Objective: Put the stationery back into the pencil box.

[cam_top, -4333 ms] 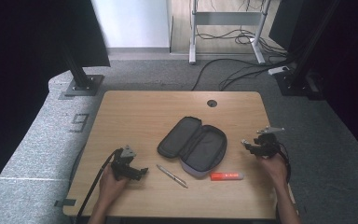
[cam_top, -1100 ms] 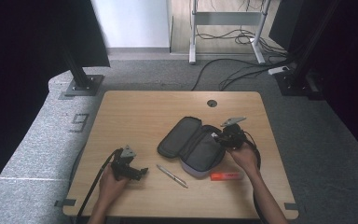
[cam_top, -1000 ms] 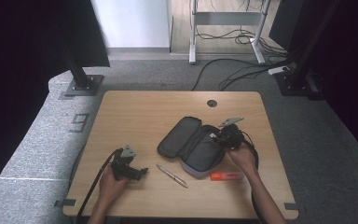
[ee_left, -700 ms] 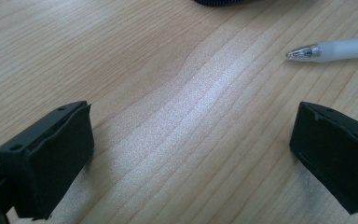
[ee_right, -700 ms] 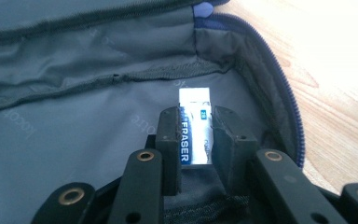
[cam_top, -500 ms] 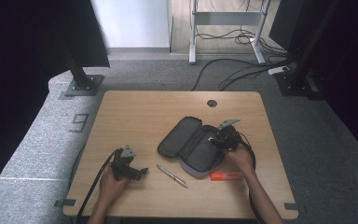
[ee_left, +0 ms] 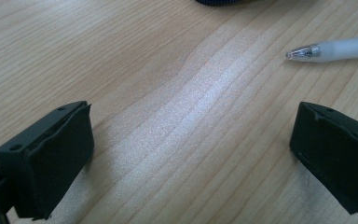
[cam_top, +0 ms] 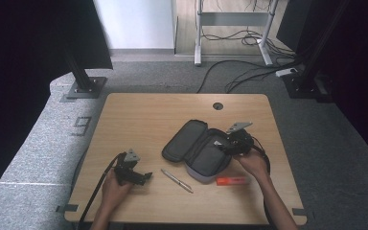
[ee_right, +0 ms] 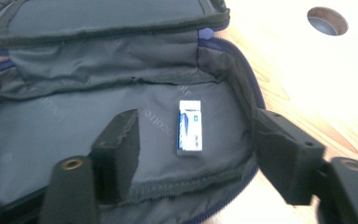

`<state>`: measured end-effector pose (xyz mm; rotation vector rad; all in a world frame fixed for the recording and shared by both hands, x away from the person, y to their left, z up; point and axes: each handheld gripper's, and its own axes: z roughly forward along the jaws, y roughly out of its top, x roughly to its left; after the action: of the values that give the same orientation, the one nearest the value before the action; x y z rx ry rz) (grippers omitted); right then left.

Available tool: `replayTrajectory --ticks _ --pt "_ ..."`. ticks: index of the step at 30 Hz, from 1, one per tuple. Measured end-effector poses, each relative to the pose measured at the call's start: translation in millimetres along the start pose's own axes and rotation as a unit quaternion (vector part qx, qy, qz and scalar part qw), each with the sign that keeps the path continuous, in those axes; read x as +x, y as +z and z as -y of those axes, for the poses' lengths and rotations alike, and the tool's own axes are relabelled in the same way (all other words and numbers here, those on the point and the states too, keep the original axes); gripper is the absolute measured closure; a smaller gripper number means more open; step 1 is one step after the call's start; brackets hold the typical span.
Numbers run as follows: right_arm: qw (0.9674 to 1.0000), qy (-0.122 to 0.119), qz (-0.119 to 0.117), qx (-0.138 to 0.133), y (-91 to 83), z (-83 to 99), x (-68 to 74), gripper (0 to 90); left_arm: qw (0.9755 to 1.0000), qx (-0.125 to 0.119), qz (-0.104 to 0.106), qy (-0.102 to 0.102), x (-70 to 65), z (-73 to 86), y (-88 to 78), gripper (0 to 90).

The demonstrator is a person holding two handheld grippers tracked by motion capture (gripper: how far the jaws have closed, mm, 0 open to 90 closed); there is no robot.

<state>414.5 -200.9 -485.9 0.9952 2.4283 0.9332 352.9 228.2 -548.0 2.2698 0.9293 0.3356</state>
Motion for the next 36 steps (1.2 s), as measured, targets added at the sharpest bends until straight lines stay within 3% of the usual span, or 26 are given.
replayTrajectory --ticks 23,36 --pt "0.9992 0.007 -0.038 -0.006 -30.8 26.5 13.0 13.3 1.0000 0.000 0.000 0.000 0.0 0.0 0.0 0.0" --pt "0.9986 -0.010 -0.052 0.001 -38.7 40.8 25.0 10.0 1.0000 0.000 0.000 0.000 0.0 0.0 0.0 0.0"
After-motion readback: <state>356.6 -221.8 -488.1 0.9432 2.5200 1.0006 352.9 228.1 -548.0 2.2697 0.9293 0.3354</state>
